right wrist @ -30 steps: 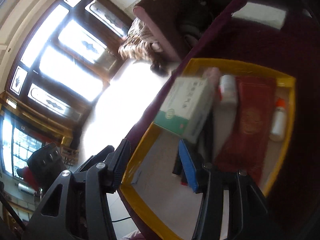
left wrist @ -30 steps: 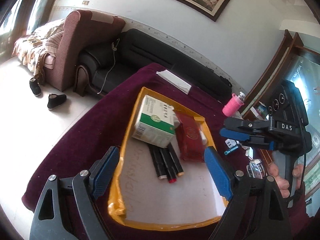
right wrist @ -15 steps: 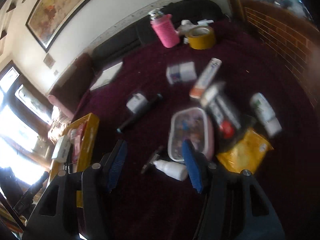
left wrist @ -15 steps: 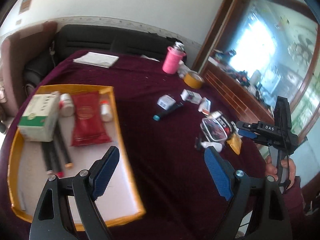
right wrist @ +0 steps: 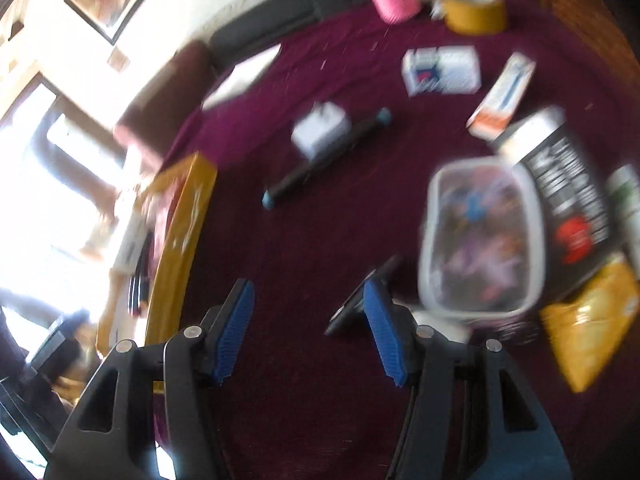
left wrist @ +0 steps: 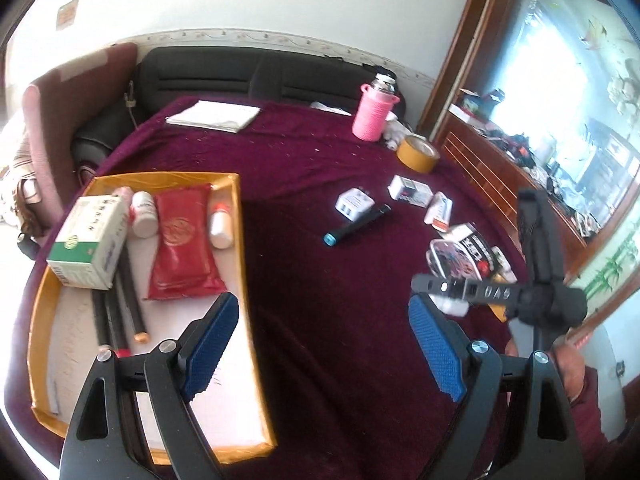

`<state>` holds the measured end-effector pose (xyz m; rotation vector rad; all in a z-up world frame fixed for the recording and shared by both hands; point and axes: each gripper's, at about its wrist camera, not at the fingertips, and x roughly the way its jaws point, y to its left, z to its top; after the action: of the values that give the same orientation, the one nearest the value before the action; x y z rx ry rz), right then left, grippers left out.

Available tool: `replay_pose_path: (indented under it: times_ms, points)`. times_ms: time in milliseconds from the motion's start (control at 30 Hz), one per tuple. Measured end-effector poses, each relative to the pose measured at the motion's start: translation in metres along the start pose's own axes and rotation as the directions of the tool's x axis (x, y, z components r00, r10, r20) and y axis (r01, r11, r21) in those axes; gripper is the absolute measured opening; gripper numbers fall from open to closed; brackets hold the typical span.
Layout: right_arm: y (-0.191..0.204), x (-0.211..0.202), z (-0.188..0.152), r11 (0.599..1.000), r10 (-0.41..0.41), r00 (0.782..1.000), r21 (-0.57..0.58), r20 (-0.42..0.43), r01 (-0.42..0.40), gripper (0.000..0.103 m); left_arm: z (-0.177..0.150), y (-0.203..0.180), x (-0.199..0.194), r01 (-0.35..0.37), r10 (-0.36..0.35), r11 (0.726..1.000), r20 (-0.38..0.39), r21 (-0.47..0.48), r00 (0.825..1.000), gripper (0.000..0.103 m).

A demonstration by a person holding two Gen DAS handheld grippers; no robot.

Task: Organize objects
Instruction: 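Move both open tools back over the clutter, then grasp black marker with right tool while left tool grasps teal-capped black marker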

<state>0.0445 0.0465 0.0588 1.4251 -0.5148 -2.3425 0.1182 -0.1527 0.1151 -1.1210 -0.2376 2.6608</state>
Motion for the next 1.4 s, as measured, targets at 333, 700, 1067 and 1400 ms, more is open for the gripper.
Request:
replay_pose_path:
  times_ms: [333,700,1067,1400]
  points:
    - [0.009,0.035,0.003,0.947,-0.296,0.955,-0.123,0.028,0.297,0.013,0.042,-0.036,0.031,-0.054,0.051,0.972,0.016,0.229,0.999,0.083]
    - [-0.032,0.011,-0.018,0.994,-0.091,0.990,-0.046,0.111,0.097,0.013,0.065,-0.076,0.194,-0.055,0.162,0.895,-0.209,0.442,0.964,0.083]
    - [-0.043,0.014,-0.014,1.000,0.013,0.994,-0.002,0.105,-0.013,0.013,0.063,-0.081,0.242,-0.021,0.145,0.928,-0.309,0.371,0.940,0.020]
    - [-0.040,0.016,-0.013,1.000,0.000,0.994,-0.013,0.106,0.002,0.013,0.046,-0.095,0.223,-0.036,0.154,0.935,-0.312,0.354,0.938,0.017]
